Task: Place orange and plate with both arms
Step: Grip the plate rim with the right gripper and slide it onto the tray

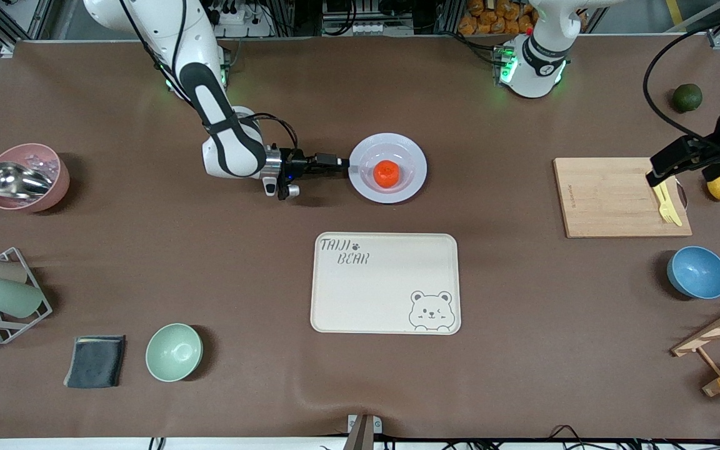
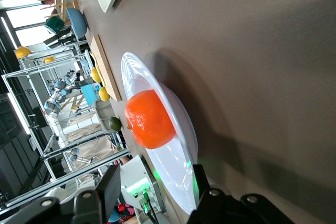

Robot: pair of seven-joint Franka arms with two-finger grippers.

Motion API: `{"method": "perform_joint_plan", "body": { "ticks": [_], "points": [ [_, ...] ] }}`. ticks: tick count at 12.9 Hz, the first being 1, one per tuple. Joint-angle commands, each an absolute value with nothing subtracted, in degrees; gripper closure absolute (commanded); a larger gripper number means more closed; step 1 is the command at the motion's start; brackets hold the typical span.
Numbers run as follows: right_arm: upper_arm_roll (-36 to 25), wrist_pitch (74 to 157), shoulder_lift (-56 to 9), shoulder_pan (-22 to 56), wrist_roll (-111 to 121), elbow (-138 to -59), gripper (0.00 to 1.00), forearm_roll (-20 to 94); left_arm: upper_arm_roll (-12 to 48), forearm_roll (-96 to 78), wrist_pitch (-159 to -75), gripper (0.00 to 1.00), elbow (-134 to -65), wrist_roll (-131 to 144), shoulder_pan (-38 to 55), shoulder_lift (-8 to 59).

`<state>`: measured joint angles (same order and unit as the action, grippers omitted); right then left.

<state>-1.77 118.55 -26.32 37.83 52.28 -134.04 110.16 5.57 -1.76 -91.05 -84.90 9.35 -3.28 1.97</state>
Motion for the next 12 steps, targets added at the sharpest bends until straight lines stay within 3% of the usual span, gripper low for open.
{"method": "perform_joint_plan", "body": {
  "ticks": [1, 6, 12],
  "points": [
    [-2.29, 120.75, -27.86, 40.08, 54.05, -132.54, 0.37, 113.03, 5.19, -2.64, -89.65, 0.0, -85.96, 9.93, -3.6, -0.09],
    [-2.29, 121.64, -29.09, 41.48, 54.67, -131.92, 0.38, 114.95, 5.27, -2.55, -89.3, 0.0, -86.04, 10.11, -3.6, -0.09],
    [-2.29, 121.64, -30.67, 42.89, 57.04, -131.66, 0.5, 117.59, 5.71, -2.99, -88.42, 0.0, -86.05, 9.84, -3.6, -0.18]
  ]
}}
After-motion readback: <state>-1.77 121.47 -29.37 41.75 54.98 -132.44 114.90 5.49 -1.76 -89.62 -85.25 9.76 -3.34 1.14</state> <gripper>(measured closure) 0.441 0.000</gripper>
